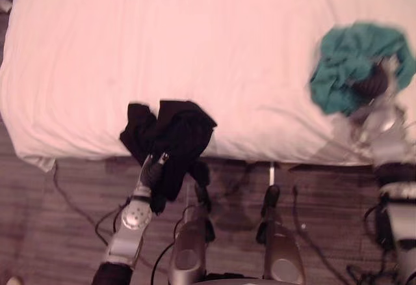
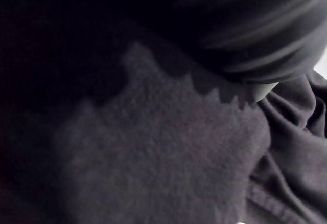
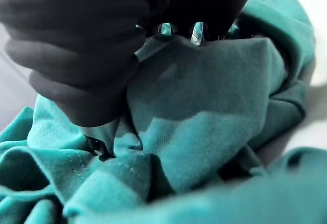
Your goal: Tidy the bed and pick cloth on bed and put in laundry
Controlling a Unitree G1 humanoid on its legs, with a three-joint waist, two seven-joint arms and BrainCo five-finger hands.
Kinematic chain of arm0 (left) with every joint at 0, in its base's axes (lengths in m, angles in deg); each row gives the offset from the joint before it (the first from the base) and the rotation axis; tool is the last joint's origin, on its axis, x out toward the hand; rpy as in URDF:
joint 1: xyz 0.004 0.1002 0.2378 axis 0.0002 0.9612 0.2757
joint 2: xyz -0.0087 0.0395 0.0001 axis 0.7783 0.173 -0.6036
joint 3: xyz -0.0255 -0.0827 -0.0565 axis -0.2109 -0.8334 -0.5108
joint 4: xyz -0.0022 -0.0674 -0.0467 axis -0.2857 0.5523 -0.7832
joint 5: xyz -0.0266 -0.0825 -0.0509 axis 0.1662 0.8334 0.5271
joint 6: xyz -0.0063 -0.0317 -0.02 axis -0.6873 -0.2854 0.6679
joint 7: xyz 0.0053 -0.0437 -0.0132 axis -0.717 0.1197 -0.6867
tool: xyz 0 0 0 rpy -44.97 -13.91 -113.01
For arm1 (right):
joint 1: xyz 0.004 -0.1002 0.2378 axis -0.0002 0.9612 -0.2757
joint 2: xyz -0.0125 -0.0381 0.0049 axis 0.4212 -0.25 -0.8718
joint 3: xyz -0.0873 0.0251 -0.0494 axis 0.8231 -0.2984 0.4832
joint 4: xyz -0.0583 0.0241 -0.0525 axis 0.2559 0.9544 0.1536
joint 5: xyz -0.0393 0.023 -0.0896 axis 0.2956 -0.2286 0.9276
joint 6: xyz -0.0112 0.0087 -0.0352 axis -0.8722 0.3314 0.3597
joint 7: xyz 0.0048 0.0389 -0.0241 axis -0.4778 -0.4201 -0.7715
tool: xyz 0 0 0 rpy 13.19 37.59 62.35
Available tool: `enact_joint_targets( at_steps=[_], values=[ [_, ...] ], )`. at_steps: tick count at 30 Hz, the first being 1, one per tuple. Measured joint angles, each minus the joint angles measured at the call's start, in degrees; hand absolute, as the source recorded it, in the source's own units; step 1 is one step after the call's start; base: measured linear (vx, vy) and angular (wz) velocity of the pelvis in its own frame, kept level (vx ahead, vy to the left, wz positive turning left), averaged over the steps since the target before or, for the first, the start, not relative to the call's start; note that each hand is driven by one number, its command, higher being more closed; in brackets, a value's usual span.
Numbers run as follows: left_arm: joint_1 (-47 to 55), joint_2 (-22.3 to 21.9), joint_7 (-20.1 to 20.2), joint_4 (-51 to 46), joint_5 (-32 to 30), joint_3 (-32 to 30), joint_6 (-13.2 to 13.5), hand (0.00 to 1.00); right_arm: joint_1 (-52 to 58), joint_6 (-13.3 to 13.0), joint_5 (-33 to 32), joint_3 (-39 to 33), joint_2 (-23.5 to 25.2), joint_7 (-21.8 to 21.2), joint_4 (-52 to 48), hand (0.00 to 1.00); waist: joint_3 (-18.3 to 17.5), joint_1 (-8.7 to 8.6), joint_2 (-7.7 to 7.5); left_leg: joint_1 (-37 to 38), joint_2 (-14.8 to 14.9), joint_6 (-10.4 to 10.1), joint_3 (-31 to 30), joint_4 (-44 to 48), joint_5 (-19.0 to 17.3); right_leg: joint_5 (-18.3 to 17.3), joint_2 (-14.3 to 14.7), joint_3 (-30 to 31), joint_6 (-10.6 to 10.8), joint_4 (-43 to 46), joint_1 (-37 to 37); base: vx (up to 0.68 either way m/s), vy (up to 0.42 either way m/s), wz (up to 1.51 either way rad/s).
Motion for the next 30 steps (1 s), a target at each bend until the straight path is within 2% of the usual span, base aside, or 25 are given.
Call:
enact_joint_targets(
  at_steps=[1,2,3,5,7,11,14,17,19,21,22,23,24,25,26,27,28,29,30],
  values=[
    [0.4,-0.7,0.0,0.7,0.3,-0.8,-0.2,1.0,3.0,-0.1,-0.7,-1.0,3.2,0.2,-1.4,1.0,-0.9,-0.27,-0.7,1.0,0.1,-0.2,0.6,0.0,-0.2,-0.4,0.1,0.4,-0.1,0.1,0.7,0.12,-0.004,-0.34],
    [1.7,-2.4,-0.1,1.6,1.2,-2.6,-0.8,1.0,9.0,-0.4,-2.8,-2.5,10.3,0.4,-4.0,1.0,-3.0,-1.18,-2.04,3.7,0.4,-0.6,1.9,0.0,-1.1,-1.5,0.4,1.5,0.1,0.5,2.4,0.11,-0.003,-0.48],
    [2.7,-3.7,-0.1,2.2,1.7,-3.1,-1.3,1.0,14.2,-0.7,-4.2,-3.2,15.1,0.5,-5.6,1.0,-4.7,-1.27,-2.8,6.0,0.6,-0.9,3.0,0.0,-1.9,-2.2,0.7,2.7,0.0,1.0,3.5,0.09,-0.001,-0.52],
    [4.6,-6.5,-0.1,2.3,2.0,-3.5,-1.8,1.0,22.6,-0.7,-7.3,-3.4,21.0,0.5,-7.3,1.0,-7.9,-1.51,-3.43,8.8,0.9,-1.3,4.5,0.0,-3.0,-3.0,1.0,4.1,0.2,1.3,5.2,0.08,0.01,-0.41],
    [6.1,-9.5,-0.2,2.4,2.9,-4.2,-2.2,1.0,31.6,0.1,-10.0,-3.4,25.3,0.0,-8.7,1.0,-10.0,-2.89,-3.45,11.5,0.9,-1.4,5.3,0.0,-3.8,-3.4,1.1,4.3,0.3,1.2,7.5,0.03,0.013,-0.23],
    [8.6,-10.8,-0.3,2.5,3.2,-4.6,-2.5,1.0,40.1,0.5,-12.8,-2.5,28.1,-1.2,-9.1,1.0,-11.8,-4.15,-3.17,12.9,0.9,-1.4,5.1,0.0,-4.1,-3.7,1.1,4.3,0.1,0.8,9.0,-0.01,0.004,-0.02],
    [10.7,-11.4,-0.4,2.7,3.5,-5.0,-2.7,1.0,45.6,0.5,-13.7,0.3,28.2,-2.6,-10.7,1.0,-12.7,-4.08,-2.66,13.1,0.9,-1.5,4.2,0.0,-4.2,-3.7,1.0,3.6,0.1,0.6,9.7,-0.04,-0.002,0.11],
    [12.2,-12.0,-1.5,5.3,4.1,-5.0,-3.1,1.0,46.4,0.6,-13.6,4.0,28.0,-3.7,-10.4,1.0,-13.6,-3.97,-2.22,13.0,0.8,-1.7,3.0,-0.1,-4.3,-3.8,0.7,2.3,0.5,0.2,10.7,-0.03,-0.002,0.22],
    [12.7,-12.4,-1.7,6.5,4.2,-5.0,-3.2,1.0,45.7,0.6,-13.3,6.9,27.5,-3.9,-10.0,1.0,-14.2,-3.3,-2.05,11.6,0.6,-1.6,0.7,-0.2,-4.3,-3.8,0.4,0.1,0.6,-0.3,11.4,-0.06,-0.008,0.62],
    [11.5,-13.2,-2.6,6.5,5.3,-5.0,-3.2,1.0,42.9,0.5,-12.4,9.5,27.2,-4.1,-8.0,1.0,-14.4,-1.38,-2.08,6.5,0.4,-1.7,-4.8,1.7,-4.2,-4.4,-0.5,-6.8,1.0,0.5,11.6,-0.05,-0.009,1.35],
    [11.2,-13.3,-2.7,6.5,5.4,-5.1,-3.2,1.0,42.3,0.5,-12.0,9.9,27.0,-3.8,-8.0,1.0,-14.4,-1.01,-2.02,5.4,0.5,-1.3,-4.9,1.6,-4.5,-4.5,-0.7,-8.9,1.0,0.7,11.7,-0.02,0.003,2.19],
    [10.5,-13.2,-3.1,6.6,5.4,-5.1,-3.2,1.0,40.7,0.5,-11.0,10.1,26.8,-3.4,-8.0,1.0,-14.3,-0.88,-2.09,2.7,0.7,2.2,-2.2,1.4,-6.7,-4.3,-1.8,-16.1,1.0,0.7,12.9,0.05,0.033,2.58],
    [9.9,-13.3,-3.7,7.0,5.4,-5.7,-3.2,1.0,39.2,0.5,-10.9,10.0,26.6,-3.3,-7.7,1.0,-14.4,-0.65,-2.77,1.7,1.1,5.9,4.4,2.3,-8.9,-4.6,-3.2,-22.0,1.0,0.7,14.2,0.05,0.03,2.72],
    [9.7,-13.6,-4.0,7.3,5.4,-6.3,-3.2,1.0,38.2,0.5,-10.8,10.0,26.3,-3.3,-7.4,1.0,-14.3,-0.62,-3.01,1.0,1.8,7.4,8.8,3.2,-9.6,-4.9,-3.9,-24.6,1.2,0.7,15.1,0.11,0.141,2.58],
    [9.6,-13.5,-5.0,7.8,5.5,-6.8,-3.2,1.0,35.5,0.5,-9.4,10.0,25.0,-2.4,-6.8,1.0,-14.2,-0.18,-2.06,0.1,5.7,8.4,22.0,7.7,-9.4,-5.7,-4.6,-30.8,2.1,2.2,16.9,0.12,0.197,2.37],
    [10.2,-13.6,-5.3,8.1,5.7,-7.2,-3.3,1.0,34.9,0.5,-8.7,9.9,24.0,-1.6,-6.7,1.0,-14.3,0.28,-1.67,0.2,8.2,9.8,29.8,10.5,-7.6,-6.5,-5.0,-35.3,3.1,3.0,19.0,0.16,0.245,2.29],
    [10.5,-13.6,-5.4,8.1,5.9,-7.2,-3.3,1.0,35.0,0.5,-8.5,9.9,23.4,-1.1,-6.7,1.0,-14.6,0.54,-1.28,0.3,8.7,9.4,32.0,11.3,-6.2,-6.6,-5.2,-37.8,3.3,3.3,20.3,0.17,0.223,2.25],
    [11.3,-13.6,-5.4,7.9,6.3,-7.3,-3.3,1.0,35.4,0.8,-7.7,9.9,22.2,-0.9,-6.7,1.0,-15.1,0.79,-0.5,-0.4,8.2,7.5,32.6,11.2,-1.9,-6.9,-5.9,-43.5,3.7,4.8,22.4,0.14,0.179,1.85],
    [11.4,-13.7,-5.5,7.9,6.3,-7.4,-3.3,1.0,35.3,0.9,-7.4,10.0,22.4,-0.8,-6.7,1.0,-15.1,0.8,-0.99,-1.2,6.8,7.6,30.6,11.3,-1.9,-7.1,-6.7,-45.3,4.0,5.5,23.2,0.18,0.199,2.07]
  ],
)
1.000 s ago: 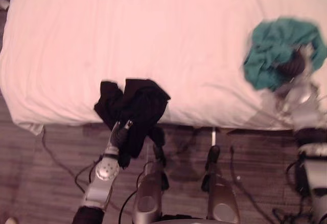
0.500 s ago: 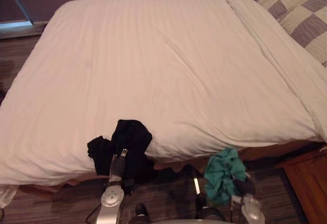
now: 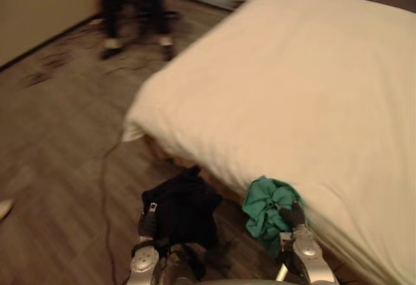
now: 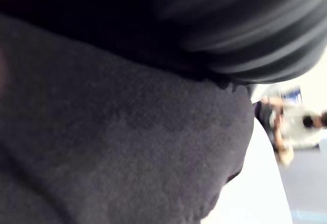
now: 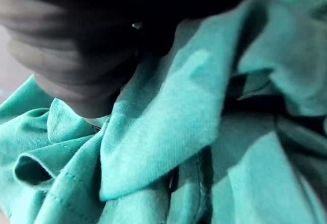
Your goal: Tidy the bed and pick cloth on bed and put in laundry
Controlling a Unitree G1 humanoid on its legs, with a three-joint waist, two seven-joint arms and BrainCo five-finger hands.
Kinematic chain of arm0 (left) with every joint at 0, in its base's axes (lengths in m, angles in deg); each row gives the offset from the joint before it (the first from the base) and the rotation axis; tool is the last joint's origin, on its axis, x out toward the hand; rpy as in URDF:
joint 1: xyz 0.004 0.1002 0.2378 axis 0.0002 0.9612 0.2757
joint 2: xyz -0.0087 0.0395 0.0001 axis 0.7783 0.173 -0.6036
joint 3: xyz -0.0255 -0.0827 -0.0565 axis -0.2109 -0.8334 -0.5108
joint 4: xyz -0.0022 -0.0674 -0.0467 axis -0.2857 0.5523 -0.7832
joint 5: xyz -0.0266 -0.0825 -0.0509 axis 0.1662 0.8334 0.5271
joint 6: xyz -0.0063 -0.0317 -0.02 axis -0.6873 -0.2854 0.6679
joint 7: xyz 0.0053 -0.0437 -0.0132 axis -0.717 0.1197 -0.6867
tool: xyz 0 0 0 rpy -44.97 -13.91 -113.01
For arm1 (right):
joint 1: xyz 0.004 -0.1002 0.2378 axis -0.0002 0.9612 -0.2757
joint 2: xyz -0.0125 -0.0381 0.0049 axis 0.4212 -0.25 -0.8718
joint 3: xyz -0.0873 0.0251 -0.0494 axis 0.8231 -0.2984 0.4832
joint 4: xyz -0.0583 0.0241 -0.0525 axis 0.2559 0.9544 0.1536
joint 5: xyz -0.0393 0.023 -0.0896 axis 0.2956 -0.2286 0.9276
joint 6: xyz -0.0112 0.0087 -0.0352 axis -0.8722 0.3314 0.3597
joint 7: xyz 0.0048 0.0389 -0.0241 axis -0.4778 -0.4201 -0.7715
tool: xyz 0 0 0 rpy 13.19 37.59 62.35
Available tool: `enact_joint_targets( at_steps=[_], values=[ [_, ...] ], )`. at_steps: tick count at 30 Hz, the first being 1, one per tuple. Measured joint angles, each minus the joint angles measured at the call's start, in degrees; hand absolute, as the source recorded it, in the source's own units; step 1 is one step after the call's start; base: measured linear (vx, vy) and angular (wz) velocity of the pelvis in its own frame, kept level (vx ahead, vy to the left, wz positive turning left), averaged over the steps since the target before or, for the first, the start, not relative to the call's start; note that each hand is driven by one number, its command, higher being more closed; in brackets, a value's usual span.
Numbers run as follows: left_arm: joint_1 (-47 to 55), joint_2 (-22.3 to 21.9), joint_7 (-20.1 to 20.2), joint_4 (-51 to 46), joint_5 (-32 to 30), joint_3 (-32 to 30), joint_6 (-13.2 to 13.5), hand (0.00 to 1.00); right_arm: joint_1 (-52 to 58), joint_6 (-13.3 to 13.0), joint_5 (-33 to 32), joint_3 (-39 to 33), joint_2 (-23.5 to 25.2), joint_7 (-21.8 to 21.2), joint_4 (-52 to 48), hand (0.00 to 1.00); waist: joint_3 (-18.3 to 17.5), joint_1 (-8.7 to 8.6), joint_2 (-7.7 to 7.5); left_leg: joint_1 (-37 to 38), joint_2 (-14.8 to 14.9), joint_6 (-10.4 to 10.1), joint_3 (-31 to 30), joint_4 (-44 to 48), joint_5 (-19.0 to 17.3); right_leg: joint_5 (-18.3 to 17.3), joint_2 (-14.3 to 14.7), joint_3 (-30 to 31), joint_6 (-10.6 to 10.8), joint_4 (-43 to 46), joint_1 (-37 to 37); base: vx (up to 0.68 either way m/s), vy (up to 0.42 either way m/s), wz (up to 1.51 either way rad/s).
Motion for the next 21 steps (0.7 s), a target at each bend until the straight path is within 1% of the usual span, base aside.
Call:
enact_joint_targets(
  at_steps=[1,2,3,4,5,6,7,8,9,10,11,12,13,14,15,16,18,19,21],
  values=[
    [0.4,-0.2,-0.3,-0.5,0.4,-0.9,0.0,1.0,-0.1,0.0,0.8,0.3,0.5,-0.1,-0.5,1.0,-0.2,0.6,-0.16,-1.9,-2.0,1.3,-3.7,0.2,-1.0,-0.1,-1.7,-3.5,0.2,2.5,0.8,0.24,0.251,2.05],
    [0.6,-0.4,-0.8,-1.2,1.0,-2.0,-0.1,1.0,-0.4,0.1,1.0,0.4,2.0,-0.3,-1.4,1.0,0.5,1.62,-1.18,-4.9,-4.2,3.3,-9.0,2.6,-2.7,-0.1,-7.5,-6.4,0.1,14.7,0.8,0.3,0.323,2.33],
    [0.8,-0.2,-0.9,-1.5,1.0,-2.6,-0.1,1.0,-0.4,0.1,1.4,0.4,2.8,-0.2,-2.2,1.0,1.4,1.39,-2.57,-5.3,-5.6,3.8,-12.5,4.4,-4.1,1.2,-12.6,-6.4,-2.2,24.4,1.4,0.36,0.312,2.25],
    [0.8,0.0,-1.1,-1.9,1.0,-3.1,-0.5,1.0,0.0,0.1,1.6,0.4,3.8,-0.2,-2.5,1.0,2.1,1.28,-3.53,-5.3,-7.1,4.1,-16.6,5.7,-5.8,1.7,-15.9,-3.5,-8.0,32.0,1.2,0.33,0.188,2.04],
    [0.4,0.7,-1.5,-2.4,1.0,-3.0,-0.8,1.0,-0.2,0.1,2.1,0.6,5.1,-0.3,-4.0,1.0,3.1,1.06,-4.1,-5.7,-7.7,4.5,-21.2,7.0,-7.1,-4.9,-14.9,7.7,-12.1,39.0,-3.1,0.31,0.059,2.23],
    [-0.1,1.4,-2.2,-2.5,1.1,-2.0,-1.0,1.0,0.1,0.0,2.0,1.0,6.1,-0.3,-6.7,1.0,3.8,-0.01,-4.0,-5.8,-9.0,4.3,-26.1,6.6,-7.3,-9.4,-8.4,23.3,-10.2,41.6,-9.9,0.22,-0.011,2.07],
    [-0.1,1.6,-2.2,-2.5,1.1,-1.5,-1.0,1.0,0.4,-0.1,2.0,1.0,6.4,-0.3,-7.7,1.0,4.1,-0.61,-3.52,-5.7,-9.8,4.1,-28.1,6.0,-7.2,-11.0,-5.8,28.1,-9.3,41.3,-11.9,0.24,-0.049,2.07],
    [0.0,1.9,-2.2,-2.5,1.2,-0.5,-1.0,1.0,0.9,-0.5,1.9,1.1,6.7,-0.2,-9.1,1.0,4.2,-1.95,-4.14,-4.6,-11.8,4.0,-31.2,4.2,-6.4,-13.5,-2.1,35.4,-7.7,39.5,-14.7,0.53,-0.165,4.2],
    [0.2,2.1,-1.9,-2.1,1.6,4.2,-1.1,1.0,3.6,-0.5,1.8,-0.3,7.7,0.4,-10.1,1.0,4.8,-4.41,-6.0,1.6,-18.6,1.6,-38.1,-3.7,-2.0,-15.5,6.5,56.4,-2.0,16.4,-20.8,0.54,-0.218,4.31],
    [0.2,2.5,-1.9,-1.3,1.6,5.4,-1.1,1.0,4.2,-0.4,1.8,-0.2,8.1,0.8,-9.9,1.0,5.2,-4.53,-6.05,2.5,-19.7,1.6,-39.7,-3.7,-1.8,-8.3,6.2,57.7,-3.2,14.4,-21.1,0.53,-0.245,3.5],
    [0.9,1.9,-1.9,-0.9,1.6,5.5,-1.2,1.0,4.0,-0.1,1.8,-0.4,7.8,0.9,-9.3,1.0,5.1,-3.52,-5.27,3.2,-19.3,1.0,-39.8,-4.7,-0.9,-7.9,6.2,57.5,-3.7,12.8,-20.2,0.19,-0.132,0.39],
    [1.0,1.3,-1.9,-0.9,1.6,5.5,-1.2,1.0,3.9,-0.1,1.8,-0.2,7.8,0.9,-9.3,1.0,5.2,-3.07,-4.97,3.4,-18.9,0.8,-39.6,-5.4,-0.8,-7.5,6.7,57.5,-4.0,11.8,-19.9,0.17,-0.113,-0.19],
    [0.5,1.4,-1.8,-0.9,1.6,5.7,-1.2,1.0,3.9,-0.1,1.8,-0.1,8.1,1.0,-9.3,1.0,5.2,-3.21,-4.79,3.5,-18.1,0.3,-39.7,-6.3,-0.5,-6.5,7.6,57.3,-4.4,9.8,-19.0,0.12,-0.107,-0.15],
    [0.4,1.3,-1.8,-0.8,1.6,5.7,-1.2,1.0,3.8,-0.1,1.8,-0.2,8.3,1.0,-9.3,1.0,5.1,-3.29,-4.76,3.5,-17.9,0.1,-39.8,-6.6,-0.3,-6.1,7.9,57.1,-4.5,9.1,-18.6,0.12,-0.118,-0.04],
    [0.2,1.1,-1.4,-0.7,1.6,6.0,-1.2,1.0,3.8,0.0,1.8,-1.0,8.3,1.2,-9.2,1.0,5.2,-3.43,-4.68,4.6,-17.4,-0.5,-40.5,-8.1,0.2,-4.9,8.7,56.7,-4.9,5.9,-16.7,0.11,-0.094,-0.02],
    [0.1,1.0,-0.7,-0.7,1.6,7.0,-1.1,1.0,4.4,0.0,1.8,-1.4,8.3,1.2,-8.6,1.0,5.2,-3.42,-4.67,6.2,-17.1,-0.6,-40.4,-9.5,0.4,-4.1,9.2,56.8,-5.0,3.7,-14.7,0.08,-0.064,-0.07],
    [0.1,0.7,-0.1,-0.6,1.8,7.6,-1.1,1.0,4.4,0.1,1.8,-2.1,8.3,1.4,-8.6,1.0,5.1,-3.44,-4.65,7.9,-17.0,-1.0,-40.1,-11.0,0.7,-4.0,9.4,57.0,-5.1,2.9,-13.5,0.04,-0.026,-0.09],
    [-1.3,0.8,0.7,5.9,2.2,8.1,-1.3,1.0,5.6,1.3,0.8,-2.5,8.4,1.0,1.4,1.0,1.6,-3.12,-3.06,8.2,-15.7,-1.8,-39.3,-11.8,0.2,-2.0,11.2,58.3,-5.9,-2.5,-11.4,0.0,0.0,0.0],
    [-1.3,0.8,0.7,5.9,2.2,8.1,-1.3,1.0,5.6,1.3,0.8,-2.6,8.4,1.0,1.4,1.0,1.6,-3.12,-3.06,8.2,-15.7,-1.8,-39.3,-11.8,0.2,-2.0,11.2,58.3,-5.9,-2.5,-11.4,0.0,0.0,0.0]
  ],
)
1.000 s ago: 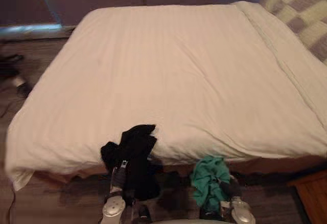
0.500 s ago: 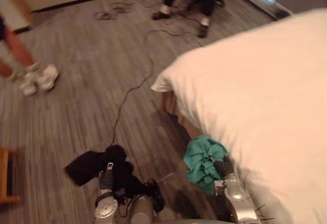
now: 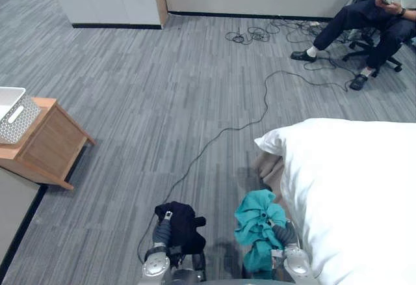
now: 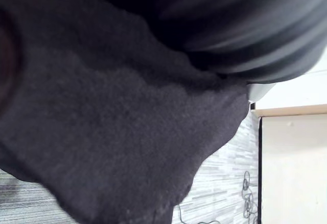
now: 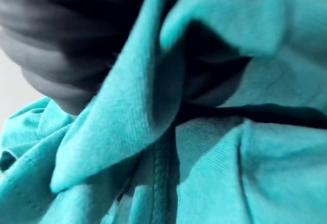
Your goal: Tidy the bed and pick cloth on bed and put in laundry
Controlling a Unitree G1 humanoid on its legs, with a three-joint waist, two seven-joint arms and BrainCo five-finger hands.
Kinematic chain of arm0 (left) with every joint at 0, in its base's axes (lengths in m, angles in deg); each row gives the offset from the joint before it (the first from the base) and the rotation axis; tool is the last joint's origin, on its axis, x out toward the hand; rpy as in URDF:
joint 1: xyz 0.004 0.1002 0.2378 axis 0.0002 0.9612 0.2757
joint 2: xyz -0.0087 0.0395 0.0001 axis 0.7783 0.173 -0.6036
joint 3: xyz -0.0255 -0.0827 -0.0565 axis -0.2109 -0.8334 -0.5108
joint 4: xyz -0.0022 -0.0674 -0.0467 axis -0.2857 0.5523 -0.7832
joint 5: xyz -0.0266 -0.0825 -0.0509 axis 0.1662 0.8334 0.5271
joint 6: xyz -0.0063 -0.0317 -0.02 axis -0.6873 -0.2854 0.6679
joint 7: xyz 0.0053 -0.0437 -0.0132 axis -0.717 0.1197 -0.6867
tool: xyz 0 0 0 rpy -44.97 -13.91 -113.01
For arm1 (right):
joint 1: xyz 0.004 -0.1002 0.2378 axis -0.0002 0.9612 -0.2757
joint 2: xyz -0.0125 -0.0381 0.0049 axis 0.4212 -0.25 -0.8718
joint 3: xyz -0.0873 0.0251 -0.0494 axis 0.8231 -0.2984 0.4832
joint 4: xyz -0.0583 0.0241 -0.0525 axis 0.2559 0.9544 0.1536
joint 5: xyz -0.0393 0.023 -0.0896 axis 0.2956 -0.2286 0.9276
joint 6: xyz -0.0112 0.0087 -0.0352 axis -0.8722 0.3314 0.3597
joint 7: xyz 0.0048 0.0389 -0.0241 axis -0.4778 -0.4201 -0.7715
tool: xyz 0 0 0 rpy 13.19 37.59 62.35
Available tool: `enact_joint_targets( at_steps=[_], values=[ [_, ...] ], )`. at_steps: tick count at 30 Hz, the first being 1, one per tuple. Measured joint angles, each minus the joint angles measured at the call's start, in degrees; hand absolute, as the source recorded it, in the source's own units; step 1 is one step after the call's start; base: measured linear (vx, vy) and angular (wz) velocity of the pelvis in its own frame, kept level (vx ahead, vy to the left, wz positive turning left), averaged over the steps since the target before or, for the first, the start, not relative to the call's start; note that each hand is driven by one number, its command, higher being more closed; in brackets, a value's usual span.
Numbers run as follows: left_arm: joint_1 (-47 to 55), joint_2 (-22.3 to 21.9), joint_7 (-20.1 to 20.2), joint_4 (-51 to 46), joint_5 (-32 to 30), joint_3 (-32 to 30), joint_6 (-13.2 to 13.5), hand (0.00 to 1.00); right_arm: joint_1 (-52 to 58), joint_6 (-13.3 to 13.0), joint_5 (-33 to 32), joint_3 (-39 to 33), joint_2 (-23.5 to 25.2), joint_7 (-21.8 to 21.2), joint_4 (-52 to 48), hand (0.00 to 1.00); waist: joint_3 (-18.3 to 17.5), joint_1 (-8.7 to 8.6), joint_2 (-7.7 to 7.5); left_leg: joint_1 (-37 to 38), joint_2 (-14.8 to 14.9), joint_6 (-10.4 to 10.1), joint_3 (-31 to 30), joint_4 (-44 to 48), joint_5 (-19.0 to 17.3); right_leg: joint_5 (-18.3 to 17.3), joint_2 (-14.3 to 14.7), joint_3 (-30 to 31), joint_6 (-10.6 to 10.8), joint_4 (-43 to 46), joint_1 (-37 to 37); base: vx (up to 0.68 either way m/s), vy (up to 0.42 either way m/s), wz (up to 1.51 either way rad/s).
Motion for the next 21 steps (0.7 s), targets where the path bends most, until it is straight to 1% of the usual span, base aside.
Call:
enact_joint_targets(
  at_steps=[3,7,11,12,13,14,15,16,17,18,19,20,21],
  values=[
    [-0.1,0.1,0.0,0.2,0.0,-0.1,0.0,1.0,-0.1,-0.1,-0.1,-0.3,-0.1,0.0,0.8,1.0,0.0,-0.01,-0.02,0.1,0.0,0.0,0.0,0.0,0.0,0.0,0.0,0.0,0.0,0.0,0.2,0.0,0.0,0.0],
    [-1.3,0.2,-0.1,4.6,1.6,-1.8,0.0,1.0,-0.2,0.0,-1.3,-2.8,-0.6,0.3,4.9,1.0,0.0,0.27,0.03,1.9,0.2,-0.3,1.0,0.0,-0.5,0.0,0.1,0.4,-0.1,-0.2,1.8,0.0,-0.003,-0.06],
    [-1.5,0.5,-0.2,8.3,3.4,-5.9,0.0,1.0,-1.4,1.1,-3.8,-6.3,-1.0,1.3,8.6,1.0,-0.3,0.24,0.19,3.8,0.7,-0.8,1.9,0.0,-1.4,-0.5,0.5,0.8,-0.6,-0.3,3.3,0.0,-0.038,-0.16],
    [-1.8,0.6,-0.1,9.4,3.9,-7.6,0.0,1.0,-1.4,1.6,-4.9,-7.2,-1.3,1.4,9.3,1.0,-0.2,0.4,0.26,4.2,1.0,-1.1,2.6,0.5,-2.3,-1.1,1.1,0.7,-1.0,-0.2,4.0,-0.01,-0.041,-0.01],
    [-2.2,0.7,-0.2,10.0,4.3,-8.8,-0.1,1.0,-1.4,2.2,-5.7,-7.5,-1.5,1.5,9.6,1.0,-0.2,0.36,0.19,3.4,1.6,-1.8,3.2,3.2,-4.3,-1.6,1.1,0.4,-1.4,0.1,4.4,0.01,-0.064,0.08],
    [-2.6,0.5,-0.2,10.2,4.5,-10.1,-0.1,1.0,-1.4,2.3,-6.4,-8.0,-1.8,1.7,9.6,1.0,0.1,0.42,0.65,1.5,2.8,-2.6,4.1,8.1,-7.1,-2.0,1.3,-0.1,-1.8,0.7,4.6,0.02,-0.087,0.13],
    [-2.6,0.0,-0.2,10.2,5.5,-10.9,-0.1,1.0,-1.4,2.4,-7.4,-8.2,-2.5,2.0,9.2,1.0,0.4,0.68,0.97,-0.5,5.1,-3.1,5.5,15.1,-10.7,-3.2,1.7,-1.2,-2.3,2.4,5.1,0.03,-0.117,0.09],
    [-2.4,-0.1,-0.3,10.2,5.6,-12.1,-0.1,1.0,-1.3,2.5,-7.9,-8.3,-3.2,2.8,8.5,1.0,0.8,1.0,2.27,-1.9,7.5,-4.1,6.6,20.7,-13.7,-4.6,2.4,-1.5,-3.4,3.4,5.3,0.01,-0.087,-0.02],
    [-2.3,-0.4,-0.4,10.2,5.6,-12.3,-0.2,1.0,-1.2,2.7,-7.9,-8.5,-3.6,3.0,7.9,1.0,1.0,1.15,2.29,-2.3,8.6,-5.5,7.3,22.5,-14.7,-5.0,2.9,-1.5,-3.9,3.2,5.6,0.02,-0.07,-0.08],
    [-2.4,-0.7,-0.5,10.1,5.6,-12.6,-0.4,1.0,-1.4,2.8,-8.0,-8.6,-4.3,3.4,7.1,1.0,0.9,1.35,3.68,-3.0,9.9,-7.5,8.1,23.9,-15.8,-5.1,3.5,-1.4,-4.1,2.0,6.0,0.06,-0.07,0.01],
    [-2.8,-0.7,-0.5,9.9,5.6,-12.5,-0.4,1.0,-1.8,3.1,-7.9,-9.0,-4.9,3.7,5.0,1.0,0.7,1.32,3.89,-4.1,10.4,-8.8,8.4,24.0,-15.4,-5.1,3.6,-1.9,-4.2,1.7,5.7,0.16,-0.111,0.12],
    [-3.2,-0.7,-0.5,9.8,5.6,-12.5,-0.4,1.0,-2.2,3.3,-7.9,-9.3,-4.9,3.7,4.3,1.0,1.2,1.16,4.08,-4.5,11.0,-10.5,8.9,25.0,-14.1,-5.1,3.4,-1.9,-4.5,1.7,5.7,0.18,-0.091,0.31],
    [-4.2,-0.7,-0.4,9.3,5.6,-12.5,-0.5,1.0,-3.3,3.6,-7.9,-10.0,-4.5,3.8,3.9,1.0,2.2,1.12,3.3,-8.0,11.3,-11.1,11.4,29.0,-13.7,-4.9,2.5,-1.7,-5.0,1.6,5.7,0.15,-0.058,0.3]
  ],
)
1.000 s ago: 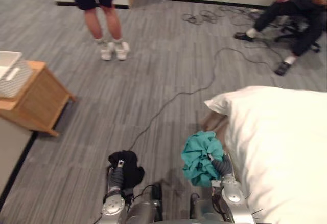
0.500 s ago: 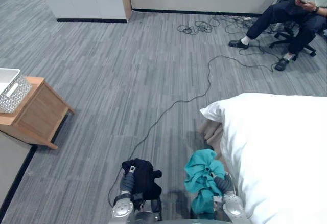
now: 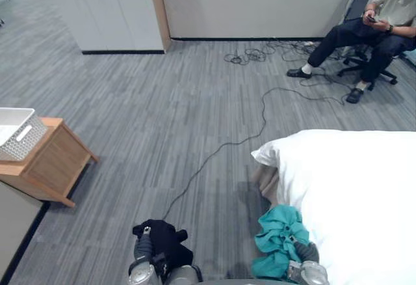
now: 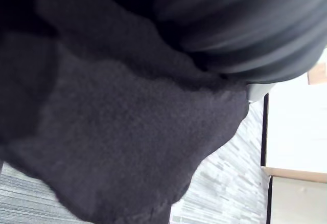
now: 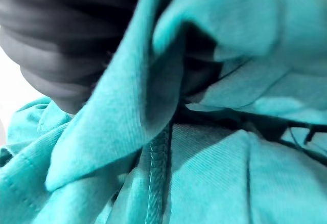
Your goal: Tidy the bed and pick cloth on bed and put in laundry
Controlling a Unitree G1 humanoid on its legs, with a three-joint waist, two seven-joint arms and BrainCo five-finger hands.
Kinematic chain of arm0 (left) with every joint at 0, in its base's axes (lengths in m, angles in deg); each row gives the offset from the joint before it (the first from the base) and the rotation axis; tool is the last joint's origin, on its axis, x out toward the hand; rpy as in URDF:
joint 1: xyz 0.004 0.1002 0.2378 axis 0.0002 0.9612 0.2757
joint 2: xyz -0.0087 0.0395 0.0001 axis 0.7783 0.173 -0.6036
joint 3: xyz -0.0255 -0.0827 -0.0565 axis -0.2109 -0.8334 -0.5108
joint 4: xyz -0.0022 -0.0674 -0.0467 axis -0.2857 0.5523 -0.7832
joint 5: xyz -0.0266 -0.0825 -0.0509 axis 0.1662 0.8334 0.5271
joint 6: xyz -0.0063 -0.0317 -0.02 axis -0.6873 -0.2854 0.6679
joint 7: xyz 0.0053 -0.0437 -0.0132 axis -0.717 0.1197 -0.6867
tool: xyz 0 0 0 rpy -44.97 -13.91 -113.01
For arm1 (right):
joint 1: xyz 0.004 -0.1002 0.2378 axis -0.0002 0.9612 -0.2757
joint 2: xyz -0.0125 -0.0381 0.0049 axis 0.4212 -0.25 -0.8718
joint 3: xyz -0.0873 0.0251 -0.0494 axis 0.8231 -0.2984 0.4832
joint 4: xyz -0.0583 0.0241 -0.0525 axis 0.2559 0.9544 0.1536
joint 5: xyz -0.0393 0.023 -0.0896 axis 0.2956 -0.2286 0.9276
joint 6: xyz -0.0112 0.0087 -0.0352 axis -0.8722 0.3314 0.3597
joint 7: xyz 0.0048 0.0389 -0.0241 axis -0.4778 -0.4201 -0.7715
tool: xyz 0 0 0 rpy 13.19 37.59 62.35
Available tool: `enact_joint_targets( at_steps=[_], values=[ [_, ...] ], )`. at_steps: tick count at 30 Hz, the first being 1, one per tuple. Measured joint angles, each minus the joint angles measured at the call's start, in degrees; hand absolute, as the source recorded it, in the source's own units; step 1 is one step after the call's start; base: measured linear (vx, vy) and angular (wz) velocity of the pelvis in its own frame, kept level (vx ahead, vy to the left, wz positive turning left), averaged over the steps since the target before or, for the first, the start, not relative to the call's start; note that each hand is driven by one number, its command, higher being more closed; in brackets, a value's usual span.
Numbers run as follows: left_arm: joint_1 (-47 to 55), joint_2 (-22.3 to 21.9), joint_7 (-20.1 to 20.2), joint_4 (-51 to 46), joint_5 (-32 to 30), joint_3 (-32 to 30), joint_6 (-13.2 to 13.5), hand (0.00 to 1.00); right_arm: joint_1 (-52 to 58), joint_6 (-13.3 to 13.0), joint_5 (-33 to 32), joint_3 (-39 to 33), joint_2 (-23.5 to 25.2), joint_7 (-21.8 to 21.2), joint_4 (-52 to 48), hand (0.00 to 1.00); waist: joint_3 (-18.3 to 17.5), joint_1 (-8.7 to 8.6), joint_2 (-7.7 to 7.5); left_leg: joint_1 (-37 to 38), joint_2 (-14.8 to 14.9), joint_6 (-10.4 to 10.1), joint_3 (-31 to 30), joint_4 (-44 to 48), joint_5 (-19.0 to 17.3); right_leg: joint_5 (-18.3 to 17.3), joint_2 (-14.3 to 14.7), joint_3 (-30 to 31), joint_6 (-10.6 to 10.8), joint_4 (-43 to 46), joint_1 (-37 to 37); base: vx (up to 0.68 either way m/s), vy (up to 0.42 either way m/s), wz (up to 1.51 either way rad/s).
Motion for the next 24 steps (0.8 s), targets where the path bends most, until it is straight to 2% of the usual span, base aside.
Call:
enact_joint_targets(
  at_steps=[1,2,3,5,6,7,8,9,10,11,12,13,14,15,16,17,18,19,20,21,22,23,24],
  values=[
    [-0.1,0.0,0.1,-0.5,0.0,0.2,0.0,1.0,-0.6,0.2,0.0,0.0,0.0,0.1,0.0,1.0,0.1,0.0,-0.67,-1.3,-1.2,1.4,0.6,-1.3,-0.6,-0.3,-1.2,-0.5,0.2,-0.1,-0.2,0.11,-0.03,0.35],
    [-0.3,0.0,0.2,-2.2,-0.1,0.7,-0.1,1.0,-1.9,0.3,0.1,-0.1,-0.3,0.2,0.0,1.0,0.6,0.14,-1.21,-3.4,-3.1,2.5,1.2,-6.9,-0.4,-1.0,-2.9,-1.3,1.0,-0.4,-0.5,0.14,-0.002,0.25],
    [-0.2,0.0,0.3,-3.9,-0.1,0.7,-0.1,1.0,-3.3,0.4,0.3,0.0,-1.1,0.4,-0.1,1.0,0.8,0.49,-0.73,-5.9,-3.4,2.0,1.0,-11.4,-0.1,-1.3,-3.0,-1.6,0.9,-1.0,-0.6,0.19,0.032,0.23],
    [-0.2,0.0,0.3,-6.5,-0.1,0.6,-0.1,1.0,-5.0,0.4,1.1,0.4,-2.4,0.8,-1.0,1.0,1.2,1.74,0.83,-10.1,-1.5,2.3,1.3,-12.6,0.1,-3.3,-1.8,-2.5,2.4,-1.8,0.2,0.33,0.161,0.09],
    [0.0,0.0,0.3,-7.2,-0.1,0.6,-0.1,1.0,-5.3,0.4,1.3,0.9,-2.8,1.1,-1.0,1.0,1.2,2.3,0.76,-10.3,-1.3,3.8,1.2,-13.1,1.0,-4.6,-1.7,-2.5,3.0,-2.1,1.5,0.42,0.21,0.03],
    [0.2,0.1,0.3,-7.6,-0.1,0.4,-0.1,1.0,-5.3,0.4,1.4,1.3,-3.0,1.1,-1.0,1.0,1.3,2.67,0.04,-9.9,-1.8,6.6,1.0,-13.0,3.4,-5.4,-2.3,-2.5,3.1,-2.0,2.8,0.52,0.197,0.0],
    [1.2,0.3,0.4,-8.8,-0.1,-0.1,-0.5,1.0,-5.2,0.4,2.5,2.3,-2.7,0.9,-1.0,1.0,1.0,3.23,-2.6,-8.2,-3.9,9.7,1.1,-12.0,6.3,-6.8,-4.8,-2.9,5.5,-0.9,4.7,0.59,0.124,-0.06],
    [2.2,0.2,0.4,-9.7,-0.2,0.0,-0.5,1.0,-4.6,0.4,3.3,2.8,-2.6,0.8,-1.3,1.0,0.9,3.31,-4.19,-8.0,-4.6,10.2,1.6,-9.8,6.5,-8.6,-6.2,-3.2,7.9,3.8,4.0,0.69,0.143,-0.1],
    [2.3,0.1,0.5,-9.6,-0.2,0.2,-0.7,1.0,-5.3,0.3,3.6,3.2,-2.4,0.1,-1.7,1.0,1.4,3.37,-5.05,-8.0,-4.4,11.7,1.7,-6.3,4.0,-9.8,-7.9,-3.5,10.5,18.4,-1.8,0.56,0.117,-0.06],
    [2.3,0.3,0.5,-9.6,-0.2,0.2,-0.8,1.0,-6.2,0.3,3.7,3.2,-1.9,-0.2,-1.7,1.0,1.6,3.28,-5.47,-7.2,-4.8,12.1,1.4,-5.5,2.6,-8.4,-9.2,-3.7,12.3,28.9,-6.2,0.54,0.169,0.18],
    [1.7,1.2,0.4,-9.6,-0.2,0.8,-1.5,1.0,-6.9,0.3,4.0,3.2,-0.9,-0.6,-1.7,1.0,3.0,1.98,-6.69,-4.2,-6.1,12.0,0.2,-5.3,0.3,-4.8,-11.6,-3.1,13.9,46.0,-13.2,0.57,0.164,0.6],
    [1.0,2.0,0.2,-9.4,-0.2,2.6,-1.9,1.0,-6.6,0.4,4.5,3.3,-0.7,-0.9,-1.7,1.0,4.8,1.27,-6.56,0.9,-6.8,11.8,-1.6,-6.2,-1.2,-5.7,-12.7,-4.4,12.1,54.6,-15.7,0.59,0.146,0.75],
    [0.9,2.2,0.2,-9.4,-0.2,3.4,-1.9,1.0,-6.3,0.4,4.7,3.4,-0.7,-1.2,-1.7,1.0,5.2,0.88,-6.16,3.6,-7.0,11.8,-2.5,-7.4,-1.7,-6.4,-13.2,-6.1,10.7,55.6,-16.2,0.61,0.103,0.91],
    [0.8,2.8,0.2,-9.6,-0.2,4.4,-1.6,1.0,-5.9,0.4,4.7,3.9,-0.6,-1.3,-1.8,1.0,5.8,0.04,-5.1,8.6,-7.3,11.5,-4.6,-10.7,-2.0,-7.6,-14.2,-10.4,8.7,53.8,-17.7,0.61,0.043,0.85],
    [0.4,3.4,0.2,-9.7,-0.2,5.0,-1.5,1.0,-5.7,0.3,4.7,4.4,-0.6,-1.4,-2.5,1.0,5.7,-0.25,-5.14,12.3,-7.5,11.1,-6.2,-13.8,-2.1,-8.4,-14.7,-13.0,7.4,48.8,-20.6,0.61,0.007,0.87],
    [-0.2,3.7,0.2,-9.7,-0.2,5.2,-1.5,1.0,-5.7,0.3,4.7,4.4,-0.6,-1.5,-2.9,1.0,5.7,-0.39,-5.15,13.3,-7.5,10.8,-7.2,-14.7,-2.4,-8.4,-14.5,-13.8,7.1,44.5,-22.3,0.71,-0.131,0.9],
    [-1.5,3.9,0.2,-9.5,-0.2,5.7,-1.5,1.0,-6.0,0.1,4.8,4.2,-0.7,-1.6,-3.5,1.0,5.7,-0.64,-5.17,14.6,-7.3,9.9,-9.2,-15.9,-2.9,-7.0,-14.0,-14.6,6.2,32.5,-24.6,0.57,-0.179,0.9],
    [-2.4,3.8,0.3,-9.2,-0.2,5.8,-1.5,1.0,-6.5,0.1,4.8,3.8,-0.7,-1.6,-3.6,1.0,5.8,-0.88,-5.11,15.5,-7.0,8.9,-10.8,-16.8,-3.6,-3.4,-13.4,-14.4,5.8,20.6,-25.9,0.7,-0.29,0.94],
    [-3.3,3.8,0.3,-8.5,-0.3,5.7,-1.5,1.0,-6.9,0.1,4.8,3.7,-0.7,-1.6,-3.6,1.0,5.8,-1.03,-5.07,16.5,-6.6,7.7,-12.0,-17.2,-4.7,0.5,-13.0,-13.0,6.5,10.7,-27.0,0.62,-0.326,0.82],
    [-3.7,3.9,0.2,-6.8,-0.6,5.7,-1.5,1.0,-7.1,0.2,4.8,3.7,-0.6,-1.7,-4.1,1.0,5.7,-1.09,-5.28,18.4,-6.0,5.9,-13.2,-17.2,-6.8,3.1,-13.6,-8.8,9.8,5.0,-29.9,0.66,-0.358,0.63],
    [-3.7,3.9,0.2,-5.9,-0.9,5.7,-1.5,1.0,-7.0,0.6,5.3,3.8,-0.6,-1.9,-4.6,1.0,5.7,-1.14,-5.57,20.0,-5.6,4.9,-13.5,-17.3,-7.8,3.4,-13.8,-7.1,11.1,4.6,-30.5,0.73,-0.419,0.59],
    [-2.0,3.8,0.1,-5.0,-1.4,5.7,-1.6,1.0,-6.2,0.9,5.9,4.2,-0.7,-2.6,-5.3,1.0,5.6,-1.16,-5.2,24.6,-4.2,3.4,-14.0,-18.2,-10.2,3.3,-14.2,-5.5,11.6,5.0,-30.3,0.64,-0.375,0.42],
    [-0.1,3.9,0.2,-4.8,-1.8,5.3,-1.7,1.0,-5.8,1.0,6.0,5.1,-1.4,-2.8,-5.4,1.0,5.5,-0.96,-4.02,28.4,-2.3,3.3,-14.0,-18.1,-12.1,7.6,-13.2,-5.5,9.9,9.4,-30.0,0.83,-0.464,0.49]
  ],
)
